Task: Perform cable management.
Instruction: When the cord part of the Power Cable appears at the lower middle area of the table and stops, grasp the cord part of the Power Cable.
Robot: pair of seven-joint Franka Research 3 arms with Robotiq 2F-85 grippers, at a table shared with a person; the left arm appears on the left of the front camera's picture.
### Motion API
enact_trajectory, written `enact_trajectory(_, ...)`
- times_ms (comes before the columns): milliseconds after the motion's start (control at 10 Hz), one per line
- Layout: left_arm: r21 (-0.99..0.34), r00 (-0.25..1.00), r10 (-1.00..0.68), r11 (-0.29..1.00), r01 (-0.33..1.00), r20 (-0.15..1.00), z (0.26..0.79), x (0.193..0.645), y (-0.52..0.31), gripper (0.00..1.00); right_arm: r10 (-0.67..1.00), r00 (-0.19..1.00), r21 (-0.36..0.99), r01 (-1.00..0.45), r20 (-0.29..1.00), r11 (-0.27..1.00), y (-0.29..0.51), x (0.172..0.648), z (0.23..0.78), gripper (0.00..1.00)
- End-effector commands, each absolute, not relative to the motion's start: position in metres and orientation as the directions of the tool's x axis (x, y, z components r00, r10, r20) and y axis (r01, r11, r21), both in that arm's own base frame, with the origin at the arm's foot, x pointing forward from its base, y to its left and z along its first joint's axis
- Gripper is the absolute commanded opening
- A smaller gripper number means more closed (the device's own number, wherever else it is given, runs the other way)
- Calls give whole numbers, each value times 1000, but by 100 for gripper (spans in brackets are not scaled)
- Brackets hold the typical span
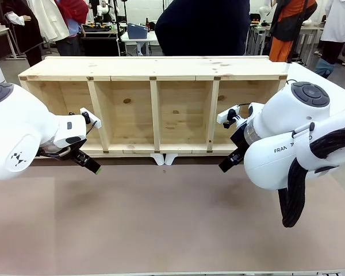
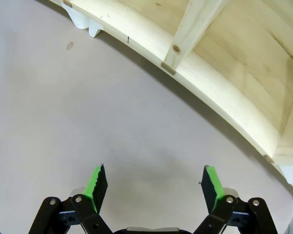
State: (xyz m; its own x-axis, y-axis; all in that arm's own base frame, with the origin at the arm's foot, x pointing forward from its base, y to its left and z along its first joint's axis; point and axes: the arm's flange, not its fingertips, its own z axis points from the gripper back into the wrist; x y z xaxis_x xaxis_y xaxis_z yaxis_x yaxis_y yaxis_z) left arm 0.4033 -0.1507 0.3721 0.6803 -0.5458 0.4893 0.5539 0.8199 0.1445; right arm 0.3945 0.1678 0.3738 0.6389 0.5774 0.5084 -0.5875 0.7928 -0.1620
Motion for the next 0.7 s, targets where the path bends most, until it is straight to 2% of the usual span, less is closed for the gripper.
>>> enact_trajectory(0,143,681,-545,821,553,490,372,403,-150,100,577,639,-162,-587,509,793,168,395,374,100)
enact_trajectory(600,143,681,-545,821,553,490,372,403,-150,100,577,639,-162,-587,509,793,168,395,374,100)
